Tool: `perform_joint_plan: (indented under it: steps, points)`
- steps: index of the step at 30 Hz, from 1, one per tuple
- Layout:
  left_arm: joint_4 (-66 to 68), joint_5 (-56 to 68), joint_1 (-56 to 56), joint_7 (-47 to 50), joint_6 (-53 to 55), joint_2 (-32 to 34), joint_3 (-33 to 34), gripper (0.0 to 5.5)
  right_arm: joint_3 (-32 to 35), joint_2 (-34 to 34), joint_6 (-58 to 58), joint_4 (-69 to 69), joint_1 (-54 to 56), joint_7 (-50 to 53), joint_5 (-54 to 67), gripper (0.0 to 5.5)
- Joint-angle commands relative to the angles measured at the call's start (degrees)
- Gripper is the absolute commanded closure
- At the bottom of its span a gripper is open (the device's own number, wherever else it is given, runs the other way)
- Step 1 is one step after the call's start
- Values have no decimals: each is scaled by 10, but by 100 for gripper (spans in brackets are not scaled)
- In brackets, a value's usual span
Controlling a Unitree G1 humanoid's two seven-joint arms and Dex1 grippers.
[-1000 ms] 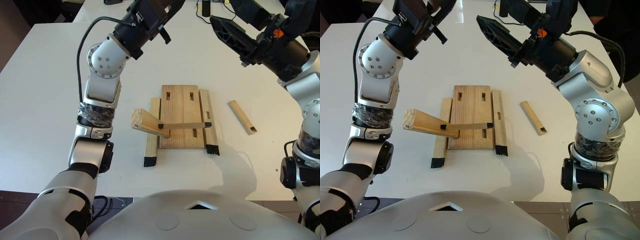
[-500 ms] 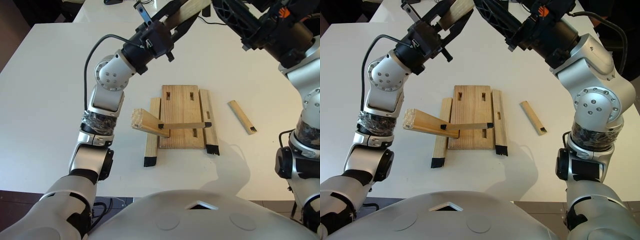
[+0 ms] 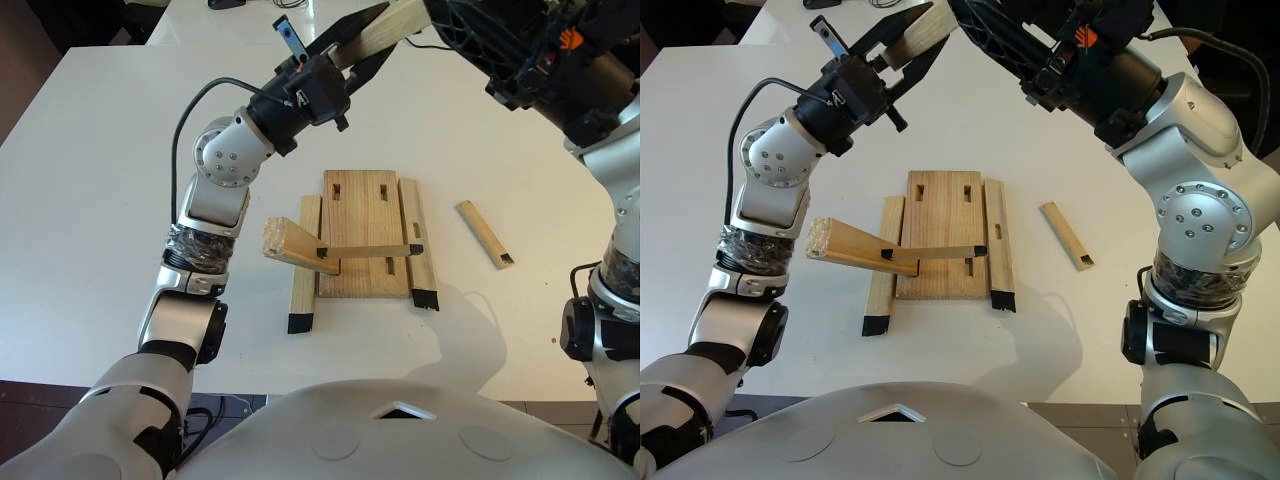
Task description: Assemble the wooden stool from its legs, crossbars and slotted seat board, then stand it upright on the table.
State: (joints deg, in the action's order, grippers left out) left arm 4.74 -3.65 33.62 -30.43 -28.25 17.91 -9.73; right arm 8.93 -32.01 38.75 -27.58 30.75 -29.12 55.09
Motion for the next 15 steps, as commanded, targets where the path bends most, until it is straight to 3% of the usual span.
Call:
perform_joint_plan:
  steps: [1, 3, 4, 12, 15]
  points:
    - [8, 5, -5, -13, 20, 8, -5, 442, -12, -11, 5, -20, -5, -26, 0, 351]
    - [5, 18, -7, -22, 34, 6, -6, 442, -12, -12, 3, -19, -8, -24, -5, 351]
    - [2, 25, -9, -28, 39, 6, -7, 406, -11, -12, 3, -18, -10, -23, -7, 351]
    - [10, 22, -14, -29, 65, 9, -3, 274, -10, -12, -17, 12, -16, -31, -61, 351]
    - [23, 26, -25, -35, 70, 22, 5, 272, 11, -34, -25, 30, -25, -41, -88, 351]
